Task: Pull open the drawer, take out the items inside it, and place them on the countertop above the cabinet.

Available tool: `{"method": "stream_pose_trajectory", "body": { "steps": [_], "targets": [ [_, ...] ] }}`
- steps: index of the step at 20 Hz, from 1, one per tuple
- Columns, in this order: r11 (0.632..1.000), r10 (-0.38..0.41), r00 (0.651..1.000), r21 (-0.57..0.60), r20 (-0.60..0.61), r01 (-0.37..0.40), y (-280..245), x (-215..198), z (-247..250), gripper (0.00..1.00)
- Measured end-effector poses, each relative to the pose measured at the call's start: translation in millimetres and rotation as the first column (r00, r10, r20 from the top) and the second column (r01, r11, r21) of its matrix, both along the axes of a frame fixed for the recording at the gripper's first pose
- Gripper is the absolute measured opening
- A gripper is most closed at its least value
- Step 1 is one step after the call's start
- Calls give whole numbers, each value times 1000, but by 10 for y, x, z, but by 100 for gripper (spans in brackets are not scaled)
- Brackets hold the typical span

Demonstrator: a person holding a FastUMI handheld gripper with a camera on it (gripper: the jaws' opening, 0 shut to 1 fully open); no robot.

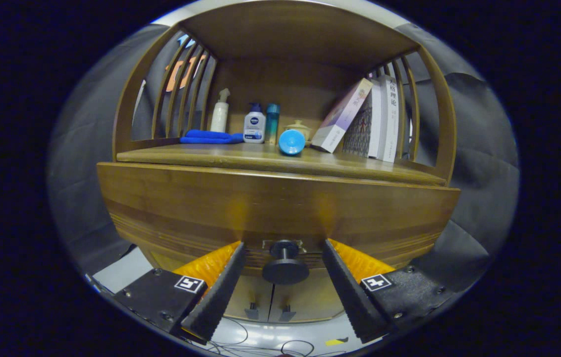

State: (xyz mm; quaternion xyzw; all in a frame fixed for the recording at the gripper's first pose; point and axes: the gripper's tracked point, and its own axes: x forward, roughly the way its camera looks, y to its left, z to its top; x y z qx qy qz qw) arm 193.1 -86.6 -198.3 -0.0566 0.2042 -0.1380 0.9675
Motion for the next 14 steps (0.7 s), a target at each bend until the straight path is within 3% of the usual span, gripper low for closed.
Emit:
{"method": "stream_pose_trajectory", "body": {
  "steps": [7,14],
  "targets": [
    [999,-22,1000,-25,-21,22,-23,221,-55,100],
    [1000,-11,993,-15,-115,9,20,153,-196,100]
  ]
}}
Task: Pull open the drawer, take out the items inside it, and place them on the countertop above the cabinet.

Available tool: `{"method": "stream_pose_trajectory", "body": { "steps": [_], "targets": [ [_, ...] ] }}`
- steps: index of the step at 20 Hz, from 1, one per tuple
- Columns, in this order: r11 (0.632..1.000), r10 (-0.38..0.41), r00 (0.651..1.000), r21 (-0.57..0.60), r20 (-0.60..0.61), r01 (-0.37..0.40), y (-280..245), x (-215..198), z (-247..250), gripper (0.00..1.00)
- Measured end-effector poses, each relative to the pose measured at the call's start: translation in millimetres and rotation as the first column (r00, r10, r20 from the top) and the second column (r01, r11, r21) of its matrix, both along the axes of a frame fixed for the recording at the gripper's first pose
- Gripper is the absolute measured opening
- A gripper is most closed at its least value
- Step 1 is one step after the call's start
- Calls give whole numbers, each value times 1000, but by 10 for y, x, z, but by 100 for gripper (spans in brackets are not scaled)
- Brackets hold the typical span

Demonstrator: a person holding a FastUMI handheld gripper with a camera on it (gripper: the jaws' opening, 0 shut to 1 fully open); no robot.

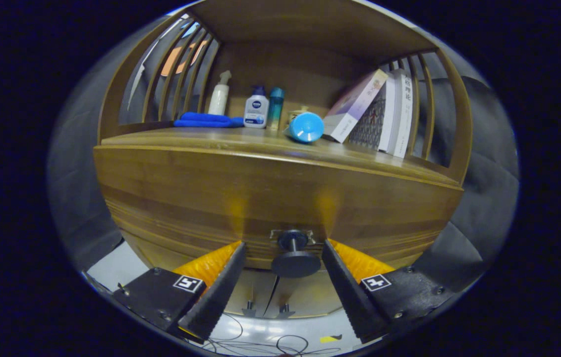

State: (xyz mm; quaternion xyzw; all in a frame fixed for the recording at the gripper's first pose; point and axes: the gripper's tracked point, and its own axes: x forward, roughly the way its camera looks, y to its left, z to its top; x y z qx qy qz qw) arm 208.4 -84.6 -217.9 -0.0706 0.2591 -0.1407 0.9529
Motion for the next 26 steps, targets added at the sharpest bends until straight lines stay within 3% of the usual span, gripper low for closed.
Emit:
{"method": "stream_pose_trajectory", "body": {
  "steps": [5,11,17,26],
  "targets": [
    [999,14,1000,40,12,-15,62,-278,160,100],
    [994,78,994,72,74,-83,208,-1064,510,100],
    [991,103,975,63,199,-118,265,-1893,1147,100],
    [988,118,938,58,327,-145,269,-2631,1752,100]
  ]
}}
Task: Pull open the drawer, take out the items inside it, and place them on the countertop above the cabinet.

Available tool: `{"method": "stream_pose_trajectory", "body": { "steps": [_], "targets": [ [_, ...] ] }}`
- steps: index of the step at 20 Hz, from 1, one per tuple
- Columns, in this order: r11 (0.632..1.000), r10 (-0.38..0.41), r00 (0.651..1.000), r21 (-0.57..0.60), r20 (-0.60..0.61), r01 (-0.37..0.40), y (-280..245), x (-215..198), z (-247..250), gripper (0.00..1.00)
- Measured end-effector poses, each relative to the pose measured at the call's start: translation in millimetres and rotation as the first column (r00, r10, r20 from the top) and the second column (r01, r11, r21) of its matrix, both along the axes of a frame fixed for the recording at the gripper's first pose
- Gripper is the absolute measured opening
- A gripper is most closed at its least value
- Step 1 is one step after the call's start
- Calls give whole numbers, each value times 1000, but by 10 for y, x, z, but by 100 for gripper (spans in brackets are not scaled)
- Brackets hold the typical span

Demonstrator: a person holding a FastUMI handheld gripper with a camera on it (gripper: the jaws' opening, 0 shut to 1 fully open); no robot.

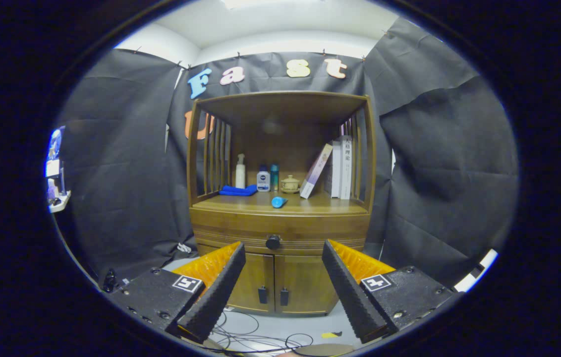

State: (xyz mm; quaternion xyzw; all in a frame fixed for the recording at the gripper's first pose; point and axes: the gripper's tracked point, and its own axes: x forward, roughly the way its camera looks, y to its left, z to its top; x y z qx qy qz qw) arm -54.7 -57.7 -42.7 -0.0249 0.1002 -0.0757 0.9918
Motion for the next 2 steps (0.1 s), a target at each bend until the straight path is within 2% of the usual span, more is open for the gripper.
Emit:
{"method": "stream_pose_trajectory", "body": {
  "steps": [2],
  "targets": [
    [1000,15,1000,13,16,-15,19,-87,35,100]
  ]
}}
